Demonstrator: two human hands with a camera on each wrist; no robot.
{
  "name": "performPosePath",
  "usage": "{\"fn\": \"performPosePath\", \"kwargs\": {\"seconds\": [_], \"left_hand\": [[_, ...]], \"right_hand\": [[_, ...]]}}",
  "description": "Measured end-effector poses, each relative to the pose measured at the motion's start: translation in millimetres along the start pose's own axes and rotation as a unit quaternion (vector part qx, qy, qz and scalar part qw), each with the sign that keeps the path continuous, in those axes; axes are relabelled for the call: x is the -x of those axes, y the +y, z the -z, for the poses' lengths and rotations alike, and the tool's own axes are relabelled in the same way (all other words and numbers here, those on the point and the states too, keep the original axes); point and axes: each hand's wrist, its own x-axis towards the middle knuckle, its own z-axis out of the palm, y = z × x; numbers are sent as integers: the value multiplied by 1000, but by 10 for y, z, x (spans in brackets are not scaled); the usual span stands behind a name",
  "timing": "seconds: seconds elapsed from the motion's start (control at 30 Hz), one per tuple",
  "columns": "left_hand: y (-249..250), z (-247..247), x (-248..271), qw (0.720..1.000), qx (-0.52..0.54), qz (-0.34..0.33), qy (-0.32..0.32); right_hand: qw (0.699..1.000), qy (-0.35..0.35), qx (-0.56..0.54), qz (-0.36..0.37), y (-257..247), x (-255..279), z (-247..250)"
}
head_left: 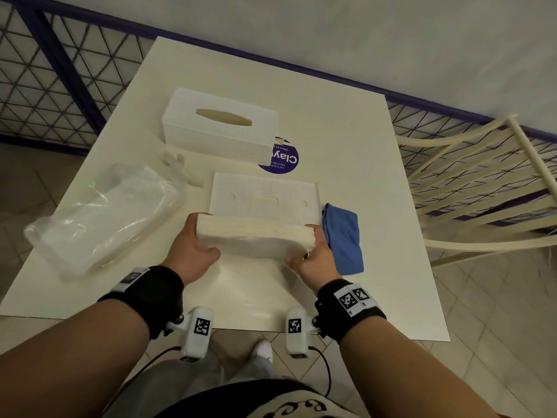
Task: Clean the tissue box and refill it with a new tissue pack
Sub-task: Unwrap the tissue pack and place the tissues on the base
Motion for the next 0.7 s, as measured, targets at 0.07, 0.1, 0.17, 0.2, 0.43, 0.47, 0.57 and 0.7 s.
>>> {"fn": "performPosePath", "kwargs": {"seconds": [0.07, 0.1, 0.17, 0.2, 0.43, 0.47, 0.57, 0.7], "left_hand": [[-18, -6, -12, 1000, -4, 4, 6], [-27, -2, -17, 1000, -7, 4, 8], [-5, 19, -16, 1000, -25, -4, 7], [30, 35, -17, 999, -35, -11, 7], [539, 164, -429, 999, 5, -32, 30], [622, 155, -510, 999, -5, -29, 31], [762, 97, -721, 998, -43, -8, 43], [708, -3, -880, 995, -85, 15, 47]], "right_hand": [[1000, 4, -3, -9, 21, -17, -35], [1000, 5, 1, -8, 24, -29, -41], [1000, 8, 19, -3, 2, -62, -14], [1000, 8, 23, 0, -21, -84, 21], [996, 57, -65, -18, -429, -518, 339], [996, 73, -46, -24, -486, -616, 371], [995, 94, 11, -36, -596, -864, 412], [993, 93, 56, -45, -587, -1055, 373]]}}
